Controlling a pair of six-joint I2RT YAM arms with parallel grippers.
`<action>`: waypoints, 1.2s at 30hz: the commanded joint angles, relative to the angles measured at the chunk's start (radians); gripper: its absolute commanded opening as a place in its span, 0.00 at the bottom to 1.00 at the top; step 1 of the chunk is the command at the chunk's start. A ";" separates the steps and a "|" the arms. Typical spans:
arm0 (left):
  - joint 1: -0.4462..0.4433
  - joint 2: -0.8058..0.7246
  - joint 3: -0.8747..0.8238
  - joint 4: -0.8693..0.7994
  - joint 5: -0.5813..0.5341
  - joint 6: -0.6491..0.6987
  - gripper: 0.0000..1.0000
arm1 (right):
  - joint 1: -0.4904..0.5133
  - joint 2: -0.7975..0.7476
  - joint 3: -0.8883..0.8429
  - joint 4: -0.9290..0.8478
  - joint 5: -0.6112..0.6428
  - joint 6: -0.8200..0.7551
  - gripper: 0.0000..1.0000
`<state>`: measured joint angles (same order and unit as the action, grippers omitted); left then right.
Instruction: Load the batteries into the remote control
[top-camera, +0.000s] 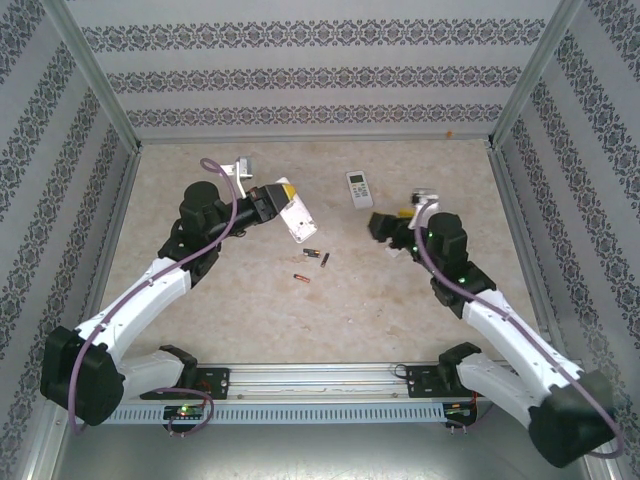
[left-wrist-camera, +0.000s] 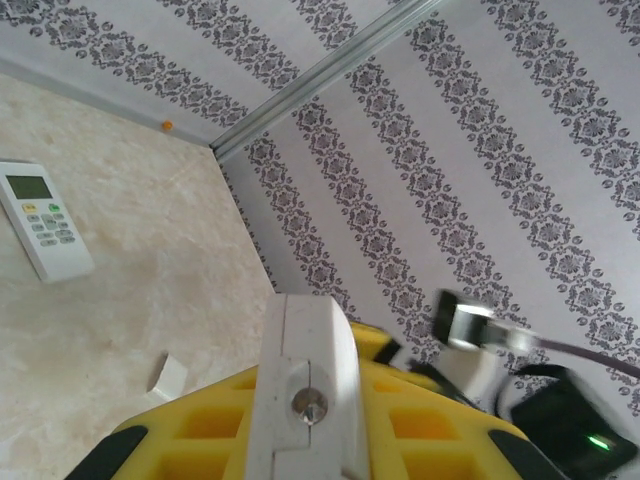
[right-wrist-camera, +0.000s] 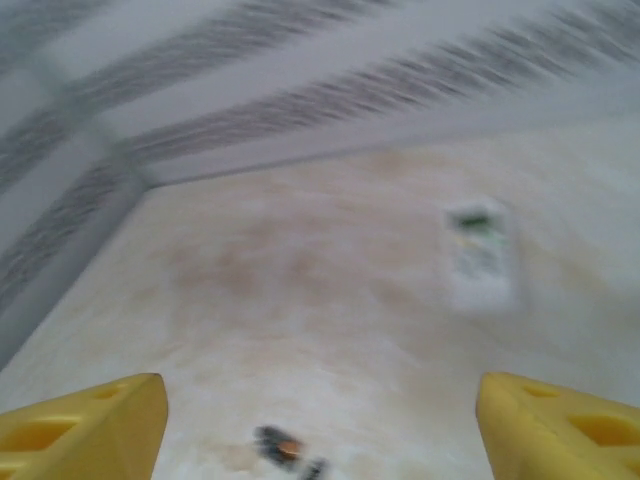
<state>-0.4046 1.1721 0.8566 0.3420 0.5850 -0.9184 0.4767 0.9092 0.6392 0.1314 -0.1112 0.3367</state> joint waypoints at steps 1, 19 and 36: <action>-0.024 0.004 0.044 0.010 -0.012 0.031 0.00 | 0.155 0.029 0.089 -0.001 -0.039 -0.416 0.90; -0.068 0.019 0.076 -0.013 -0.048 0.049 0.00 | 0.315 0.396 0.396 -0.024 -0.079 -0.412 0.58; -0.072 0.035 0.086 -0.009 -0.048 0.060 0.00 | 0.317 0.442 0.453 -0.059 -0.053 -0.377 0.51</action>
<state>-0.4583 1.2179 0.9077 0.2981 0.4797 -0.8558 0.7879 1.3293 1.0523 0.0719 -0.1844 -0.0219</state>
